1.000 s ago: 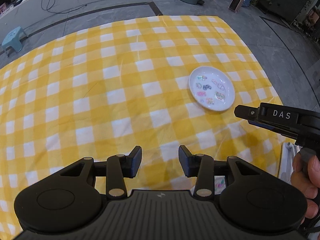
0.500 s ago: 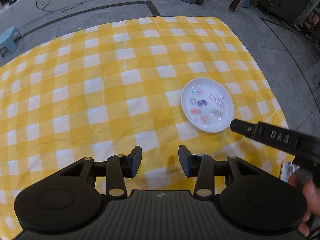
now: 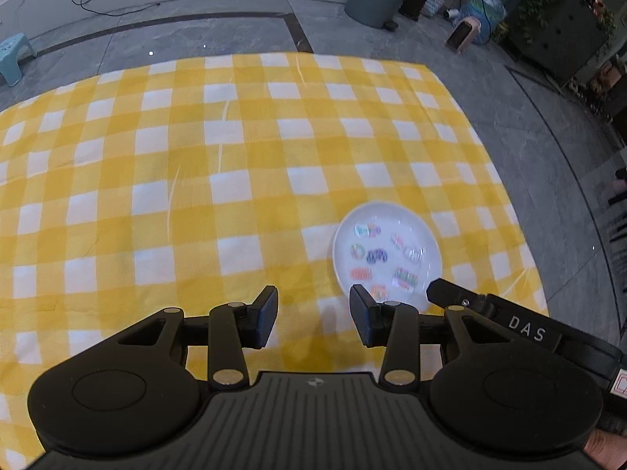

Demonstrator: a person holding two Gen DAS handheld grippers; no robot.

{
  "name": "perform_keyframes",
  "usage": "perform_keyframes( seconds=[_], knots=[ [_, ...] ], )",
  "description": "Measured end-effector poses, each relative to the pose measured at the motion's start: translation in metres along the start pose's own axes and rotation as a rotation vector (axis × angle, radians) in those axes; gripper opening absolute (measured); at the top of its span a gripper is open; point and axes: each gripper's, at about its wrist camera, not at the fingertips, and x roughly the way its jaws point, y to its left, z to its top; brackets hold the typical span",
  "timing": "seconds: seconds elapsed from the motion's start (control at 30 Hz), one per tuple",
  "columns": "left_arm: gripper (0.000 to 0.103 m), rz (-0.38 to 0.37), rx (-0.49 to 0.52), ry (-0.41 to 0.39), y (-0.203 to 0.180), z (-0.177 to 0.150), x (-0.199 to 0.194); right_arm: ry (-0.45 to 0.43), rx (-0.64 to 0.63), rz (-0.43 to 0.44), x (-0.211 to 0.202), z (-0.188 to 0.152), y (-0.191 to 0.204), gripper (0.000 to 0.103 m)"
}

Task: Organize plates and bowls
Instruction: 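Move both tools to the rim of the white sticker plate, then close the left tool on the sticker plate rim while the right tool grips it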

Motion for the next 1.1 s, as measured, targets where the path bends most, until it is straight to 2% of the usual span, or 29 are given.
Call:
perform_keyframes(
  seconds=[0.37,0.57,0.77,0.93,1.03,1.1],
  knots=[
    [0.048,-0.045,-0.031,-0.017,-0.003,0.012,0.017,-0.037,0.020,0.015,0.011,0.008,-0.006,0.028],
    [0.048,-0.024,-0.014,-0.012,-0.007,0.017,0.030,-0.042,-0.001,0.013,0.021,0.009,-0.005,0.025],
    [0.033,-0.013,0.013,-0.004,-0.012,0.015,0.042,-0.063,-0.031,0.006,0.024,0.010,-0.002,0.023],
    [0.025,0.020,0.053,-0.006,-0.020,0.012,0.046,-0.059,-0.048,0.004,0.026,0.009,-0.001,0.013],
    [0.010,0.037,0.077,0.002,-0.023,0.011,0.046,-0.047,-0.049,0.005,0.027,0.009,-0.001,0.006],
    [0.008,0.049,0.090,0.007,-0.025,0.009,0.046,-0.045,-0.057,-0.002,0.027,0.008,0.001,0.005]
  ],
)
